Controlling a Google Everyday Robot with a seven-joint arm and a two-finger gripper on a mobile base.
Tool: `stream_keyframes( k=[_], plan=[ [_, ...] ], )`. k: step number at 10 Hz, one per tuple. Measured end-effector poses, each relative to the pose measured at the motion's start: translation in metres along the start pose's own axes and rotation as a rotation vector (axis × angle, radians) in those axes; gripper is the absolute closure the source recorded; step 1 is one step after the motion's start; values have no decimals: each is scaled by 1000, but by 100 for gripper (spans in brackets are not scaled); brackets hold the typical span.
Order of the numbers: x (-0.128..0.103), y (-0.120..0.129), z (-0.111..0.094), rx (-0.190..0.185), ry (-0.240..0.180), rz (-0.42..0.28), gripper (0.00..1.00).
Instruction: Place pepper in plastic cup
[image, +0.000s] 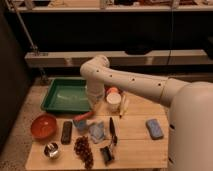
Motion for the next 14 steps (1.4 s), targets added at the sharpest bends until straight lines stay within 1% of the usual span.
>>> stream_keyframes(
  k=[1,3,4,5,6,8,9,10,14],
  plan=[
    [-3,-2,1,-3,1,-5,98],
    [-4,-2,2,-5,-5,-3,82],
    [-4,-3,1,-5,-13,-5,70],
    [-6,-3,2,-6,-18,-9,61],
    [-6,-3,2,-7,-22,-11,53],
    [-5,-2,2,-8,-31,-10,32],
    [-5,-2,2,-8,-33,-10,23],
    [-6,-2,1,-9,-35,-10,20],
    [-5,0,-3,-6,-34,-8,20]
  ],
)
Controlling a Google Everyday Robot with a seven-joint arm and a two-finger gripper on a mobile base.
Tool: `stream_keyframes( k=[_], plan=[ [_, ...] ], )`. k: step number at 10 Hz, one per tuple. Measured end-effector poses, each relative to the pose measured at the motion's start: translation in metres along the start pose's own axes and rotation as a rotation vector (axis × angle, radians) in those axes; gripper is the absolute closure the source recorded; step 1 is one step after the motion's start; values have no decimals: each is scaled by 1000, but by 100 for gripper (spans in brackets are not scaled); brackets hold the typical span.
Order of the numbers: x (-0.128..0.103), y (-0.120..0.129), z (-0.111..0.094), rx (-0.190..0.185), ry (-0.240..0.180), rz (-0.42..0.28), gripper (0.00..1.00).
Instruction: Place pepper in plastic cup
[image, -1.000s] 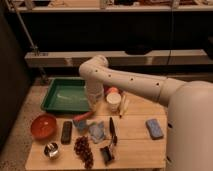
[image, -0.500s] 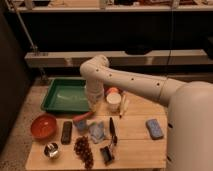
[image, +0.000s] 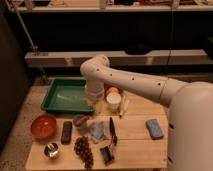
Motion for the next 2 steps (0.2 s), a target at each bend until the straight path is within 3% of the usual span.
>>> stream_keyframes(
  k=[2],
  plan=[
    [0,0,-2,17,-8,2,20]
  ],
)
